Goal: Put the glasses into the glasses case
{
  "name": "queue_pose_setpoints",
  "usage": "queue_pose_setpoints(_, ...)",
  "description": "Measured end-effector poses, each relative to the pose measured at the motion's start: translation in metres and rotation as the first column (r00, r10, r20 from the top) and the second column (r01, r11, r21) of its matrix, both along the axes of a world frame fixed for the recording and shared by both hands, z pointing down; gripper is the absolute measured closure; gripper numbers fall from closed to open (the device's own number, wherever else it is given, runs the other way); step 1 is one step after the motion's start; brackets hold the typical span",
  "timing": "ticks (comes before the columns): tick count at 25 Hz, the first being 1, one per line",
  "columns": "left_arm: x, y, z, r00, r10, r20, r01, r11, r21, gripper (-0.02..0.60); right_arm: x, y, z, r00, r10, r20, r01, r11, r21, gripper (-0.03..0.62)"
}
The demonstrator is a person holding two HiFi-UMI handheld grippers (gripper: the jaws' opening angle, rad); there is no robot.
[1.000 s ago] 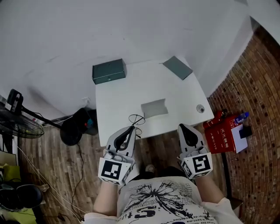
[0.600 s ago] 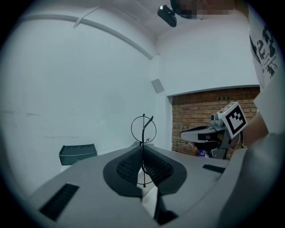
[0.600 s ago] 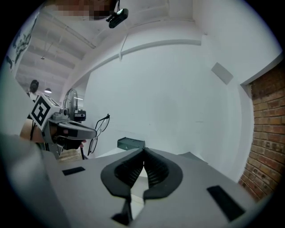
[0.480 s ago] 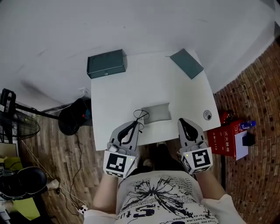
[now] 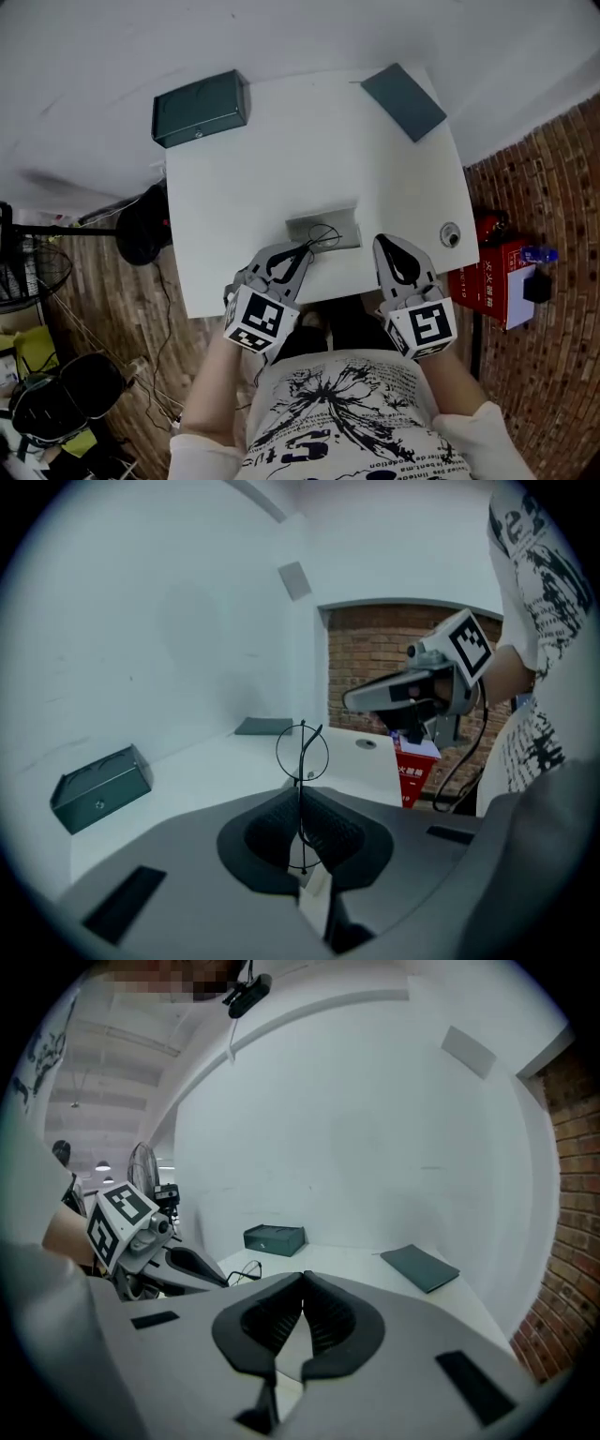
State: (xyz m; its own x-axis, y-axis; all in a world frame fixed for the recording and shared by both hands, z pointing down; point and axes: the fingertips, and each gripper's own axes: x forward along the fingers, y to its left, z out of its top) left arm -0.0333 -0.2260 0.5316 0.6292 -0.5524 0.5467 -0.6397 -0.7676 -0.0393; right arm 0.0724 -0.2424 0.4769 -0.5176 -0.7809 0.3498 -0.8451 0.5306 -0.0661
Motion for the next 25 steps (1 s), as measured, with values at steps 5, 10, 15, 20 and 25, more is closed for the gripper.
queue_pose_setpoints(5, 0.023, -0.01, 0.032, 0.981, 0.103, 0.165, -0.109, 0.994, 0.024, 0.56, 0.009, -0.005, 0.017, 1.0, -0.005, 0.012, 0.006, 0.999, -0.041, 0.582)
queue_pose_setpoints(10, 0.035, -0.023, 0.058, 0.933, 0.218, 0.287, -0.22, 0.975, -0.026, 0.56, 0.016, -0.011, 0.026, 1.0, -0.004, 0.002, 0.004, 0.998, -0.067, 0.582)
queue_pose_setpoints(15, 0.041, -0.027, 0.081, 0.899, 0.291, 0.326, -0.265, 0.956, -0.122, 0.56, 0.027, -0.017, 0.032, 1.0, 0.003, -0.012, -0.004, 0.997, -0.079, 0.582)
queue_pose_setpoints(20, 0.039, -0.023, 0.102, 0.855, 0.353, 0.38, -0.293, 0.933, -0.207, 0.56, 0.034, -0.018, 0.036, 1.0, 0.009, -0.017, -0.01, 0.997, -0.081, 0.582)
queue_pose_setpoints(25, 0.045, -0.014, 0.113, 0.819, 0.41, 0.401, -0.324, 0.908, -0.266, 0.56, 0.041, -0.011, 0.041, 0.999, 0.006, -0.036, -0.009, 0.997, -0.082, 0.582)
